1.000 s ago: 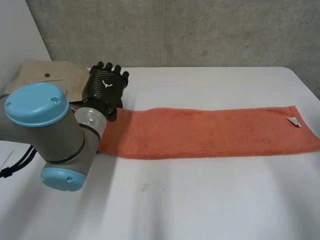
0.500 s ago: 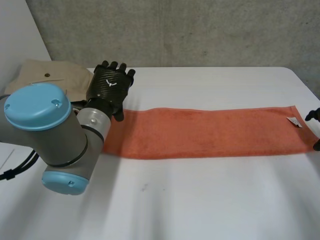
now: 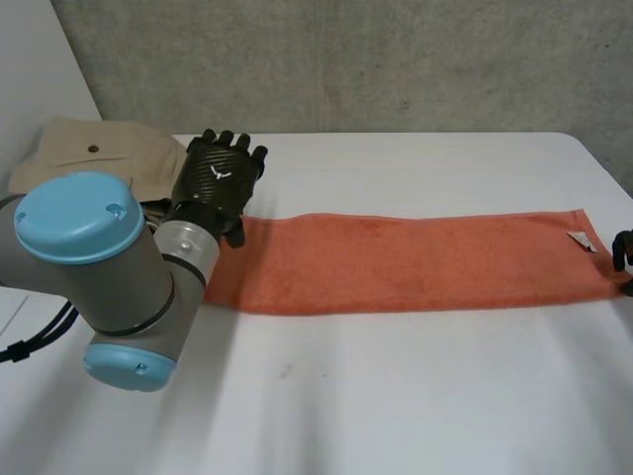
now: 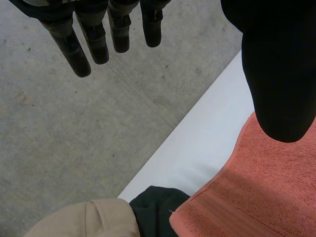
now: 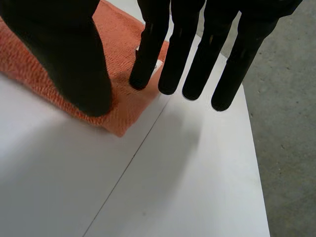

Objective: Fold the laundry.

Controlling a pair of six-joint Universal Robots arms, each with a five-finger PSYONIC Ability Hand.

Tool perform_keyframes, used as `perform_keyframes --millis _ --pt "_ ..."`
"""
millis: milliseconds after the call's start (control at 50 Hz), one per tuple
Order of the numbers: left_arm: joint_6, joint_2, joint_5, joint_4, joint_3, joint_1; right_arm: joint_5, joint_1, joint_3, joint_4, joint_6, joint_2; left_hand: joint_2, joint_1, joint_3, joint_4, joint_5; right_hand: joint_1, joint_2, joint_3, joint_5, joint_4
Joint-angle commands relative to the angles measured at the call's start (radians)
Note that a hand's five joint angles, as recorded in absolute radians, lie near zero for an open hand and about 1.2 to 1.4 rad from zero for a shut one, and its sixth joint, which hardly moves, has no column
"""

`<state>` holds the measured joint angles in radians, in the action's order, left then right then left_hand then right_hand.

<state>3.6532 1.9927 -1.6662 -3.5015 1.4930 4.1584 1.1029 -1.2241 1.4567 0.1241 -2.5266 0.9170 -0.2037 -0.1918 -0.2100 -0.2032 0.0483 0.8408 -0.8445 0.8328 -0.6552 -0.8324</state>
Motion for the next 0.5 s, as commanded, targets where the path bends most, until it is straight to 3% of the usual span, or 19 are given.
perform_keyframes --millis 20,240,300,400,500 --pt "-0.001 0.000 -0.001 -0.001 0.003 0.000 0.003 0.005 -0.002 0.025 -0.004 -0.014 0.029 0.017 0.036 0.029 -0.048 0.555 -0.552 0.563 -0.567 -0.564" --pt "-0.001 -0.014 0.000 0.001 0.016 0.000 0.014 0.138 -0.076 0.006 0.018 0.005 0.029 0.017 0.036 0.029 -0.048 0.556 -0.552 0.563 -0.567 -0.564" --pt "-0.001 -0.018 -0.001 0.001 0.021 0.000 0.055 0.164 -0.120 -0.003 0.069 0.000 0.029 0.017 0.036 0.029 -0.048 0.556 -0.552 0.563 -0.567 -0.564" --pt "-0.001 -0.026 -0.001 0.001 0.032 0.000 0.153 0.173 -0.194 -0.012 0.138 0.014 0.029 0.017 0.036 0.029 -0.048 0.556 -0.552 0.563 -0.567 -0.564" --pt "-0.001 -0.060 0.000 -0.001 0.050 0.008 0.118 0.121 -0.200 0.002 0.154 0.052 0.029 0.017 0.036 0.029 -0.048 0.556 -0.552 0.563 -0.567 -0.564"
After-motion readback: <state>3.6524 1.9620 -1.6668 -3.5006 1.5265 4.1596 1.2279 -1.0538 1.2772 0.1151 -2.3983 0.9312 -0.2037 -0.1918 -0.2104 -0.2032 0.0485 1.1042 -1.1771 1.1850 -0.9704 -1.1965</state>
